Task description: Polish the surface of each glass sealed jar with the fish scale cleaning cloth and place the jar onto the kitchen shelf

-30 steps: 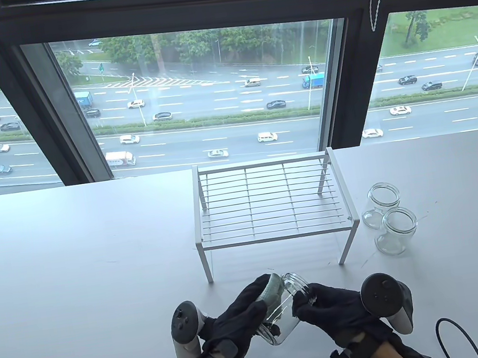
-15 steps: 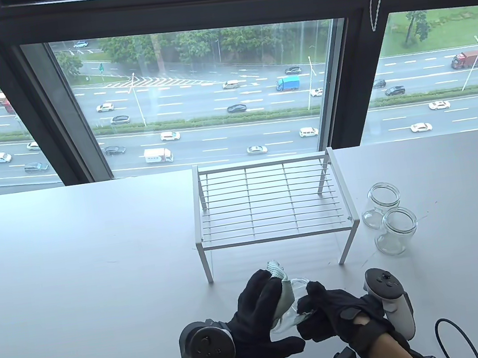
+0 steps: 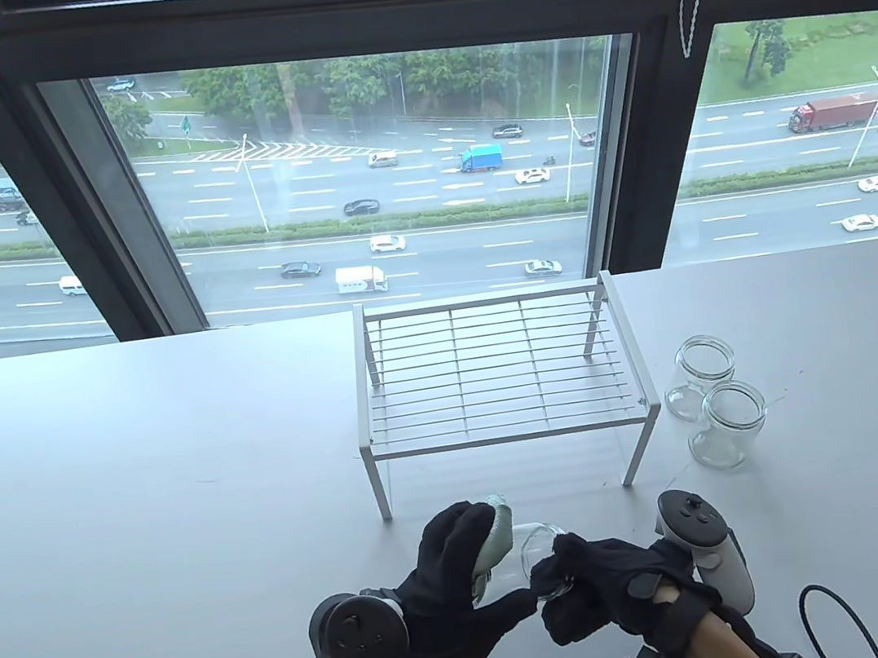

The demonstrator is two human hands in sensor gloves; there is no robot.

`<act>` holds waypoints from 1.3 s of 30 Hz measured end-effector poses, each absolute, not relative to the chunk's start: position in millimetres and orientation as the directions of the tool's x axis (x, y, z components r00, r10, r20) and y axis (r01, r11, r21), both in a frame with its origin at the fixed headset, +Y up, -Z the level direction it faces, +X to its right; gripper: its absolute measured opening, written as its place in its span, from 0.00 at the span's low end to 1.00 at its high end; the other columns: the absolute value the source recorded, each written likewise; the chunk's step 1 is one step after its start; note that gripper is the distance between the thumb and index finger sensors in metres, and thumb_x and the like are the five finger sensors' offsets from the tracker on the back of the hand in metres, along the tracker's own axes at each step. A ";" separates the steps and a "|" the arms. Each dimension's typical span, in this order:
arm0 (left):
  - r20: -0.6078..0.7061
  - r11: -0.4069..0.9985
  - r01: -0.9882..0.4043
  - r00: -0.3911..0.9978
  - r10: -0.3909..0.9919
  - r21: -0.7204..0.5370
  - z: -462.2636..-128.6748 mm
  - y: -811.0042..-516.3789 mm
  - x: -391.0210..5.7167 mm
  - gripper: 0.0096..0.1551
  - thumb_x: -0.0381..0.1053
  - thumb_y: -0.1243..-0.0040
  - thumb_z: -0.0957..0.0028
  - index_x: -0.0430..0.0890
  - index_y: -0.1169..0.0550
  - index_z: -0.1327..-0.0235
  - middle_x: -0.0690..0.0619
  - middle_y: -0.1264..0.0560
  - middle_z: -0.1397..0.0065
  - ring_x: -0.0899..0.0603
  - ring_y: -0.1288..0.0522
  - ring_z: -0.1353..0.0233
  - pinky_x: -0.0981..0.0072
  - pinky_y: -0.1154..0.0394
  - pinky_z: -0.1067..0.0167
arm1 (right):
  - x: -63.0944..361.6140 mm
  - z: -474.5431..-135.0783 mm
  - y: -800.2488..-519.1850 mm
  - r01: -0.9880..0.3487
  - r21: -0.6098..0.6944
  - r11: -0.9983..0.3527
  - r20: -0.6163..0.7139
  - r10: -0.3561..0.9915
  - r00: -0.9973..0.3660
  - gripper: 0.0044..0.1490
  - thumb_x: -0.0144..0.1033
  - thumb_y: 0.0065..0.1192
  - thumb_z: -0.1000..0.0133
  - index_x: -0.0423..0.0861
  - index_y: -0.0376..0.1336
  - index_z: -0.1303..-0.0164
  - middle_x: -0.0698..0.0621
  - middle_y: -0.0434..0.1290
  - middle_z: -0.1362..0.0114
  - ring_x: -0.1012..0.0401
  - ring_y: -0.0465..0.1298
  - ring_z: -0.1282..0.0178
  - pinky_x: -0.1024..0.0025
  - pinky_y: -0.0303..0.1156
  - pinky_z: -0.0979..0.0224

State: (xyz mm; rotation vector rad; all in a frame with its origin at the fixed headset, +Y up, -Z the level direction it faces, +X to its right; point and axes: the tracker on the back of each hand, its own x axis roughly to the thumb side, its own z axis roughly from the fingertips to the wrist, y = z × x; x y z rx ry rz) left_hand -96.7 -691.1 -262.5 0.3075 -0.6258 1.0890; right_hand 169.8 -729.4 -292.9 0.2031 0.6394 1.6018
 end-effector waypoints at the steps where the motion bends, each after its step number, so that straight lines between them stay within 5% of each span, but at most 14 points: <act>1: 0.603 0.422 -0.904 0.298 0.740 -0.071 -262.7 -691.7 -98.0 0.54 0.68 0.27 0.54 0.57 0.44 0.20 0.31 0.41 0.22 0.23 0.30 0.31 0.43 0.18 0.47 | 169.9 -293.4 -727.7 -0.852 0.523 -0.016 -0.212 0.966 -0.148 0.39 0.66 0.58 0.50 0.47 0.77 0.47 0.51 0.89 0.59 0.53 0.87 0.56 0.52 0.79 0.45; 6: 0.548 0.360 -0.930 0.265 0.793 -0.070 -266.2 -695.5 -103.6 0.54 0.67 0.27 0.54 0.56 0.44 0.20 0.30 0.40 0.23 0.23 0.29 0.32 0.43 0.17 0.48 | 170.7 -293.9 -720.5 -0.849 0.515 -0.116 -0.111 0.974 -0.200 0.44 0.67 0.58 0.50 0.44 0.73 0.39 0.50 0.88 0.56 0.51 0.86 0.53 0.51 0.77 0.42; 10: 0.520 0.332 -0.942 0.262 0.813 -0.045 -268.5 -697.8 -108.8 0.55 0.67 0.27 0.53 0.55 0.44 0.20 0.29 0.40 0.23 0.22 0.30 0.32 0.42 0.17 0.48 | 183.4 -291.3 -703.5 -0.862 0.331 -0.384 0.032 0.917 -0.397 0.45 0.68 0.57 0.51 0.44 0.72 0.38 0.48 0.88 0.53 0.49 0.85 0.50 0.49 0.76 0.40; 15: 0.507 0.343 -0.938 0.272 0.818 -0.051 -269.9 -700.4 -108.6 0.54 0.67 0.27 0.53 0.55 0.44 0.20 0.29 0.40 0.23 0.23 0.29 0.32 0.43 0.17 0.48 | 185.7 -275.9 -677.6 -0.759 -0.074 -0.647 0.333 0.701 -0.630 0.49 0.69 0.58 0.52 0.47 0.65 0.27 0.42 0.79 0.33 0.43 0.77 0.35 0.43 0.69 0.32; 21: 0.465 0.312 -0.948 0.248 0.850 -0.064 -270.2 -705.0 -105.5 0.54 0.67 0.27 0.53 0.55 0.43 0.20 0.29 0.40 0.23 0.23 0.29 0.33 0.43 0.17 0.49 | 136.5 -246.0 -669.6 -0.497 -0.159 -0.853 0.619 0.305 -0.723 0.58 0.65 0.68 0.55 0.58 0.48 0.17 0.39 0.53 0.13 0.39 0.57 0.17 0.35 0.56 0.22; 24: 0.441 0.276 -0.958 0.215 0.871 -0.077 -268.2 -706.1 -102.4 0.54 0.68 0.27 0.53 0.54 0.43 0.21 0.29 0.40 0.23 0.23 0.29 0.33 0.43 0.17 0.49 | 110.3 -231.8 -674.9 -0.320 -0.325 -0.890 0.635 0.046 -0.771 0.67 0.66 0.70 0.58 0.53 0.41 0.16 0.38 0.49 0.12 0.38 0.56 0.17 0.34 0.54 0.21; 27: 0.398 0.215 -0.970 0.154 0.904 -0.112 -267.9 -707.9 -100.5 0.54 0.68 0.27 0.53 0.54 0.43 0.21 0.29 0.40 0.23 0.23 0.29 0.33 0.43 0.16 0.49 | 100.3 -225.8 -675.7 -0.229 -0.451 -0.863 0.558 -0.073 -0.827 0.71 0.67 0.70 0.58 0.49 0.38 0.16 0.39 0.49 0.12 0.38 0.56 0.17 0.34 0.54 0.21; 31: 0.324 0.118 -0.977 0.054 0.945 -0.180 -265.9 -713.0 -92.1 0.53 0.67 0.28 0.52 0.54 0.43 0.21 0.29 0.41 0.23 0.22 0.30 0.33 0.42 0.17 0.49 | 94.5 -222.9 -672.3 -0.100 -0.578 -0.810 0.459 -0.221 -0.860 0.70 0.66 0.73 0.59 0.46 0.42 0.17 0.42 0.59 0.17 0.41 0.67 0.24 0.38 0.62 0.24; 39: 0.436 0.266 -0.951 0.174 0.883 -0.159 -263.1 -707.3 -87.4 0.47 0.71 0.36 0.47 0.57 0.42 0.20 0.29 0.41 0.22 0.23 0.31 0.32 0.40 0.20 0.45 | 101.9 -227.6 -670.9 -0.205 -0.501 -0.841 0.525 -0.107 -0.844 0.70 0.71 0.73 0.60 0.42 0.49 0.20 0.41 0.66 0.23 0.43 0.75 0.32 0.44 0.71 0.33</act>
